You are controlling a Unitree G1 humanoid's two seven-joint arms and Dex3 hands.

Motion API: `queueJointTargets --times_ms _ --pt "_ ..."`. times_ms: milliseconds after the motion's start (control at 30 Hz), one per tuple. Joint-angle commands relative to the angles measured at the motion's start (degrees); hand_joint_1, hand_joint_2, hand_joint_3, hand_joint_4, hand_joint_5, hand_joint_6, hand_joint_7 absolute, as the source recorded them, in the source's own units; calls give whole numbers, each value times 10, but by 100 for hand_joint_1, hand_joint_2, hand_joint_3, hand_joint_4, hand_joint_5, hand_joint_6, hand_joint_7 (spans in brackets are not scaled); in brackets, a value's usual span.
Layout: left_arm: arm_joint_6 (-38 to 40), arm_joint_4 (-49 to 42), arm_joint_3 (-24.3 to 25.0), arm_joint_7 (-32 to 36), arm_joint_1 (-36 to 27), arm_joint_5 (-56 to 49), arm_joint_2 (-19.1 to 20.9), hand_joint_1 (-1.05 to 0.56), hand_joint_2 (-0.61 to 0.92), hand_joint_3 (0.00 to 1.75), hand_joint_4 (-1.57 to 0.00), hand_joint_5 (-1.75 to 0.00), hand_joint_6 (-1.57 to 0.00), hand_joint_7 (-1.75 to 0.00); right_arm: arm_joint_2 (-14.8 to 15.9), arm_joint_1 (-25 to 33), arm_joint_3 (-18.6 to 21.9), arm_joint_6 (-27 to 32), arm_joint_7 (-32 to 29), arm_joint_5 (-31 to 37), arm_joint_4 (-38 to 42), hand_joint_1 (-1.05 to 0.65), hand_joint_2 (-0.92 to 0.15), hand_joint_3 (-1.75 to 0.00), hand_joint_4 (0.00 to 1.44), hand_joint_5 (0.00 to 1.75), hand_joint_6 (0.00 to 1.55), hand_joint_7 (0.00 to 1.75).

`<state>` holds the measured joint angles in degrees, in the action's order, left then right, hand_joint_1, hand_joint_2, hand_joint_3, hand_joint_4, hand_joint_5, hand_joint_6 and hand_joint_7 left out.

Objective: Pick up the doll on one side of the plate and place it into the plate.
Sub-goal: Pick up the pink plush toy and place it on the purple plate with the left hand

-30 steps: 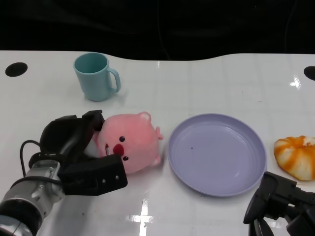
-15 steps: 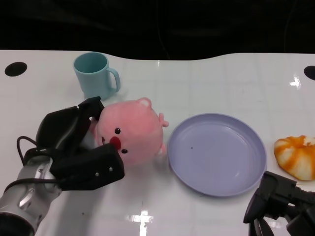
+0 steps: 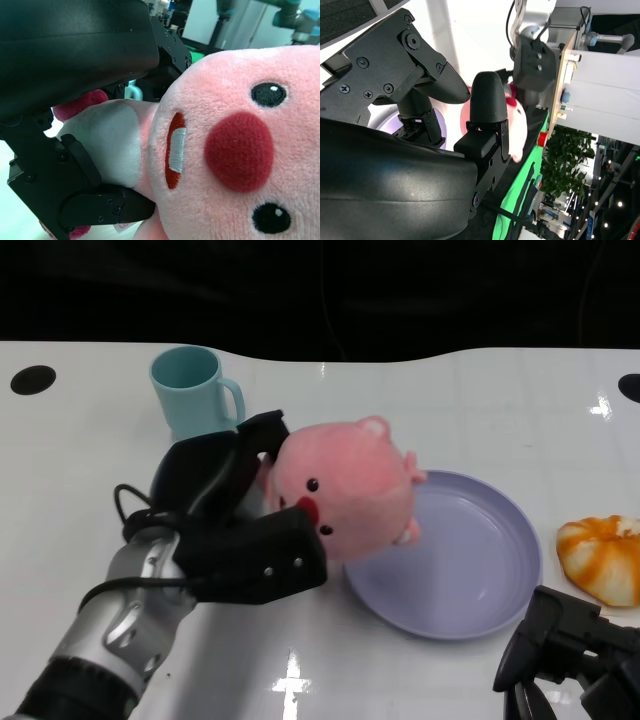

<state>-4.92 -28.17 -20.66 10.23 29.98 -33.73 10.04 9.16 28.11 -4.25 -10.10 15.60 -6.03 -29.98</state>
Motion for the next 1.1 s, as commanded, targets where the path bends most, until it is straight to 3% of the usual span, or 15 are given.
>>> queueJointTargets --times_ms 33,500,800,933,1000,1033,1067,1100 --pt "11 -10 -7 -14 30 0 -17 -20 43 126 -94 -175 -74 -175 6 4 4 9 -2 -2 -6 -12 -41 -147 71 175 58 159" --pt "59 -90 -70 -40 117 -28 -111 -21 43 117 -96 -175 -74 -175 2 11 -8 4 -5 6 -12 -16 -42 -143 69 175 58 159" --pt "78 -180 -96 -46 164 -32 -157 -23 62 87 -91 -175 -65 -175 -2 12 -14 -1 -9 13 -12 -17 -42 -143 70 175 58 159" --pt "91 -205 -98 -74 179 -23 -168 -22 67 68 -87 -175 -65 -160 -3 16 -17 -1 -12 19 -16 -18 -41 -143 70 175 58 159" --pt "99 -208 -97 -90 183 -18 -171 -26 74 38 -81 -175 -80 -102 -3 16 -18 -2 -13 20 -16 -18 -41 -143 70 175 58 159" --pt "107 -208 -95 -102 186 -13 -173 -26 76 31 -80 -175 -85 -88 -3 16 -19 -3 -13 20 -15 -18 -41 -143 70 175 58 158" --pt "115 -206 -94 -111 187 -9 -175 -30 83 20 -75 -170 -91 -59 -3 16 -19 -7 -13 21 -14 -18 -41 -143 70 175 58 158" --pt "122 -203 -93 -119 188 -7 -176 -31 87 15 -73 -168 -94 -43 -2 15 -18 -9 -12 21 -12 -18 -41 -144 70 175 59 158"
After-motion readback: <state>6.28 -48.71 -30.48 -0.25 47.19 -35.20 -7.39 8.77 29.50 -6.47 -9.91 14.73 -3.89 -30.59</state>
